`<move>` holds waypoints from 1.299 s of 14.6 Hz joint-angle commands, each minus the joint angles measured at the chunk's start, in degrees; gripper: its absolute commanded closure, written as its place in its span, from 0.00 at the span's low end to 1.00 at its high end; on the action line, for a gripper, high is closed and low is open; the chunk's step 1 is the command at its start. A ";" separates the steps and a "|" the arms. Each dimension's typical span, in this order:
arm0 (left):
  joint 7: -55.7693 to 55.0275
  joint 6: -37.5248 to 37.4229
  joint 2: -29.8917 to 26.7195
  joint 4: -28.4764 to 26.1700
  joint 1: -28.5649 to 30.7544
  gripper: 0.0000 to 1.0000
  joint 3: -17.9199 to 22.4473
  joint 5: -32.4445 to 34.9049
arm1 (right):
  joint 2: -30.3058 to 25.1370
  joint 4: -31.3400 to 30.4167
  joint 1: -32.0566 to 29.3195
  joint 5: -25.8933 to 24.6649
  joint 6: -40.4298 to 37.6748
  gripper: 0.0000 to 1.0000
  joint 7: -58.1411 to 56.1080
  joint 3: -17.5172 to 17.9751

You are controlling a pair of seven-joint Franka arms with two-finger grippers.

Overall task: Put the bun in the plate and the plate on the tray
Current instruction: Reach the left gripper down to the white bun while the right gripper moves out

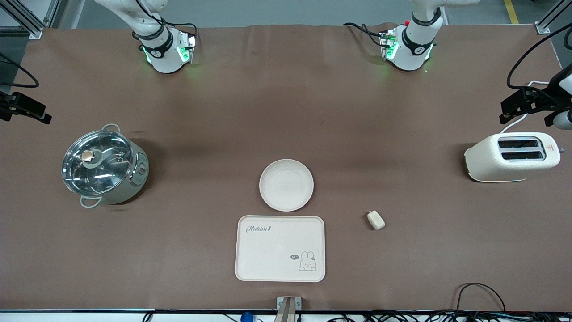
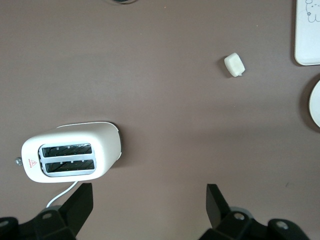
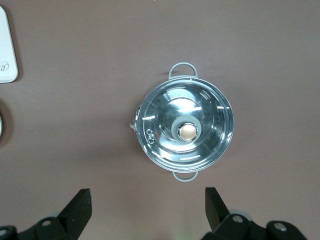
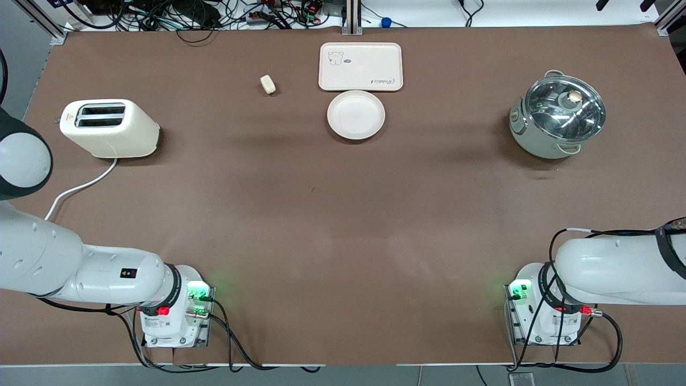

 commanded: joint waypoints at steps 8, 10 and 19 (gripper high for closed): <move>-1.47 1.38 7.98 -0.66 -1.31 0.00 -1.40 -4.18 | 0.65 -1.44 1.67 1.56 0.49 0.00 0.37 0.36; -3.66 8.12 16.31 -0.65 -1.49 0.00 -1.58 -12.77 | 3.99 -5.13 3.18 4.44 6.09 0.00 1.16 0.27; -7.46 43.20 41.22 0.58 -10.89 0.00 -1.94 -15.28 | 23.61 -17.50 8.00 36.49 31.65 0.00 1.61 0.36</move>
